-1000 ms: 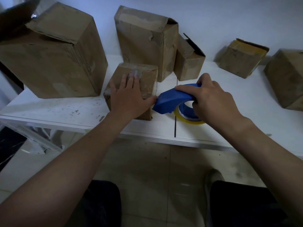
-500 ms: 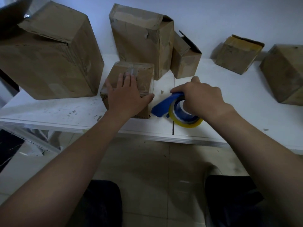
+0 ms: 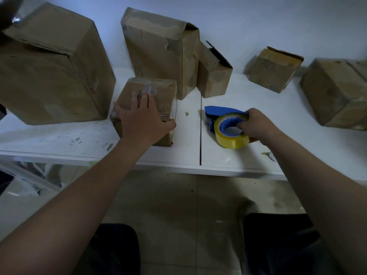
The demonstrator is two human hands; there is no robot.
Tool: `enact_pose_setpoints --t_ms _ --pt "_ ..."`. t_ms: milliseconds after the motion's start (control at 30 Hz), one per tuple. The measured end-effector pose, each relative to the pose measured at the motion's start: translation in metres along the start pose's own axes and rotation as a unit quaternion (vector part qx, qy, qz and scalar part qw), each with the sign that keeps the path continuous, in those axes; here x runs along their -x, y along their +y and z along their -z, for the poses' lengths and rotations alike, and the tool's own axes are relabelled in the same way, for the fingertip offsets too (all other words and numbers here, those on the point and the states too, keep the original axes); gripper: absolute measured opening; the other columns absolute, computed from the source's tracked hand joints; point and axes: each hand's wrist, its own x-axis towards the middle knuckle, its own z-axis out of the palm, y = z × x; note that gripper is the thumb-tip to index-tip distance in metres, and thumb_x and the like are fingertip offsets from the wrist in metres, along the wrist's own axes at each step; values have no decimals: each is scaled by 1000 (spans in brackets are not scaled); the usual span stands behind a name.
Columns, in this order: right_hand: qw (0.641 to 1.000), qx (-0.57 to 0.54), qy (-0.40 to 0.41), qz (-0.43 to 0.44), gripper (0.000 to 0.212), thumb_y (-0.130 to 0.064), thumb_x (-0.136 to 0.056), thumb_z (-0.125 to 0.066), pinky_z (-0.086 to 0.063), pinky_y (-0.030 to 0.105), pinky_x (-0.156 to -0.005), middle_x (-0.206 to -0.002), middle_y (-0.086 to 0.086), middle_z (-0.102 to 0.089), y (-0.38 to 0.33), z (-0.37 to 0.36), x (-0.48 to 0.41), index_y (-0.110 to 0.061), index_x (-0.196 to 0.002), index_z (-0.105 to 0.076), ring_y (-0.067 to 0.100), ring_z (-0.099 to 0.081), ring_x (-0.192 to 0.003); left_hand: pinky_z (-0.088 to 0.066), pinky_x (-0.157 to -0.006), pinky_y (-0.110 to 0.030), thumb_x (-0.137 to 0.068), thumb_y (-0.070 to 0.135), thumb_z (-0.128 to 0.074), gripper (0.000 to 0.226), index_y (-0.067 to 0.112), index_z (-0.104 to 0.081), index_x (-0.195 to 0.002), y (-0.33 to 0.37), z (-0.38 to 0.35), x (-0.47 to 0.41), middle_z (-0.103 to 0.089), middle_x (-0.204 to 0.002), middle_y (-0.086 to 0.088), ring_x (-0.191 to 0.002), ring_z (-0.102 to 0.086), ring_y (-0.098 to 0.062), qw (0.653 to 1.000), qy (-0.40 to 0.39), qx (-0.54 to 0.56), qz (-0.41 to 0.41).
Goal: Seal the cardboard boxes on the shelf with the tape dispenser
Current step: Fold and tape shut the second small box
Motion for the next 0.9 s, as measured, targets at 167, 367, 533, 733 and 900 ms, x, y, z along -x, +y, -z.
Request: enact_pose_setpoints --t_ms 167,367,533,733,900 --pt "988 149 9 46 55 -27 -96 -61 -45 42 -93 -135 17 -54 -1 -2 3 -14 -144 -40 40 -55 -118 -5 -113 -74 -72 94 -6 120 11 -10 -159 -2 5 5 -10 -168 -9 -155 -4 -28 1000 1 4 -29" --pt "962 256 20 92 67 -53 -102 -43 -23 61 -115 -168 5 1 -24 -10 23 -29 -158 -14 43 -1 -152 -3 -115 -68 -86 82 -6 92 27 -12 -159 -18 12 13 -9 -168 -5 -155 -4 -29 993 41 105 -37" --pt "959 183 -1 216 63 -54 -104 -36 -23 52 -118 -168 5 -13 -55 -30 49 -27 -159 -20 35 -11 -153 -37 -110 -54 -98 59 -37 62 24 -41 -149 -55 15 12 -38 -154 -14 -141 -37 -38 939 3 325 114" --pt "921 132 12 367 58 -48 -107 -30 -5 47 -125 -169 2 -11 -91 -62 74 -25 -160 -20 26 0 -155 -44 -99 -37 -100 43 -51 46 23 -48 -142 -44 18 40 -37 -148 -7 -122 -52 -27 936 16 344 68" --pt "872 188 -6 451 53 -47 -108 -21 -2 53 -125 -167 -7 -19 -116 -84 86 -27 -157 -30 19 2 -156 -45 -106 -45 -99 44 -51 47 24 -46 -142 -47 18 39 -29 -152 -8 -131 -46 -32 953 28 299 49"
